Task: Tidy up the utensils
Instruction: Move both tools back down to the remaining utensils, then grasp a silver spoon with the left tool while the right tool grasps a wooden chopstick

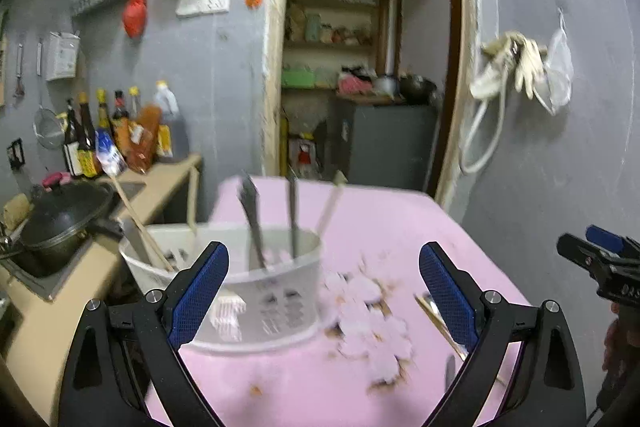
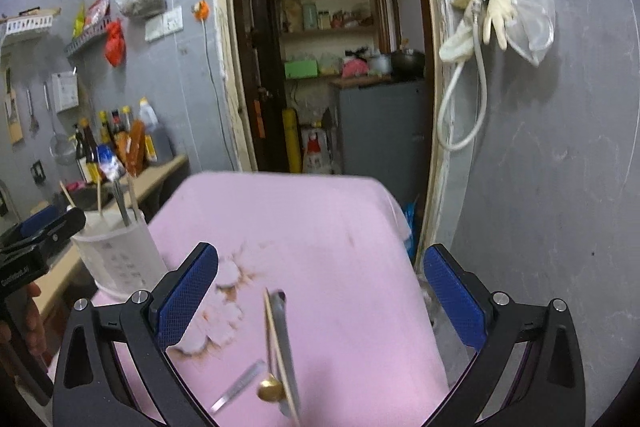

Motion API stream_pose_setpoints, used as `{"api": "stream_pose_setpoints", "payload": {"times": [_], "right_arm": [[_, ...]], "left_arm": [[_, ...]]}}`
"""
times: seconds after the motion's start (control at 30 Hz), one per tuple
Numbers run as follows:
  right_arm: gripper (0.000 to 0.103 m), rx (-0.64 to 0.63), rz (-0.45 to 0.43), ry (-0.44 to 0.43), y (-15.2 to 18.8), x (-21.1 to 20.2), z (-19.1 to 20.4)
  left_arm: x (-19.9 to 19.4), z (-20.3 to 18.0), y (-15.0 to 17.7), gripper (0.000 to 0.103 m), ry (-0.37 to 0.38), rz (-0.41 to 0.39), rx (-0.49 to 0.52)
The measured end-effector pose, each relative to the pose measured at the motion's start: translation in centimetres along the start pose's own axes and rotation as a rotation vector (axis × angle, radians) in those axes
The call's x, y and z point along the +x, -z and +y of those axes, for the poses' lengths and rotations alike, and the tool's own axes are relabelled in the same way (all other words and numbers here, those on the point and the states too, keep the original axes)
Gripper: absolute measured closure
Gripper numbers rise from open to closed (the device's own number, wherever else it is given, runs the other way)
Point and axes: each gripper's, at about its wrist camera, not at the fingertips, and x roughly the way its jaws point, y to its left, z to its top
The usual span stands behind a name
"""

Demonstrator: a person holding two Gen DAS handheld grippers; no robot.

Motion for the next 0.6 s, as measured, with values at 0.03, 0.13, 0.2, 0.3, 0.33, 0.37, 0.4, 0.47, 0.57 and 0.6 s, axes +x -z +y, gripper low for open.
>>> {"api": "stream_pose_setpoints", "payload": {"times": [0.03,0.13,0.2,0.3,0.33,0.37,0.4,0.47,0.57,0.6], "right_arm": [[0.0,0.0,0.014,-0.003,0.4,0.2,-0.4],[0.0,-0.012,0.062,-0.011,1.7,0.7,-1.3],[0.0,-0.018,0.105,-0.027,2.7,1.2,-2.0],[0.004,-0.022,0.161,-0.054,4.0,1.8,-2.8],[0.008,-0.022,0.179,-0.065,4.3,2.0,-2.9],[0.01,-0.02,0.198,-0.08,4.7,2.1,-3.1],[0.014,-0.021,0.217,-0.091,5.1,2.3,-3.2],[0.019,-0.026,0.251,-0.114,6.0,2.6,-3.3],[0.031,-0.036,0.301,-0.147,7.2,3.1,-3.3],[0.033,-0.038,0.316,-0.16,7.6,3.2,-3.3]], "left_arm": [[0.3,-0.6,0.6,0.01,0.01,0.022,0.008],[1.3,-2.1,2.4,0.01,0.04,0.085,0.032],[1.7,-3.2,3.8,0.01,0.063,0.119,0.045],[2.4,-4.6,5.4,0.01,0.102,0.179,0.058],[2.6,-5.2,5.9,0.01,0.119,0.205,0.066],[2.8,-5.5,6.2,0.01,0.136,0.225,0.074],[3.1,-6.1,6.7,0.01,0.149,0.248,0.091],[3.5,-6.9,7.3,0.013,0.171,0.283,0.121],[4.5,-8.1,8.4,0.032,0.219,0.359,0.157],[5.0,-8.5,8.7,0.037,0.233,0.389,0.171]]}}
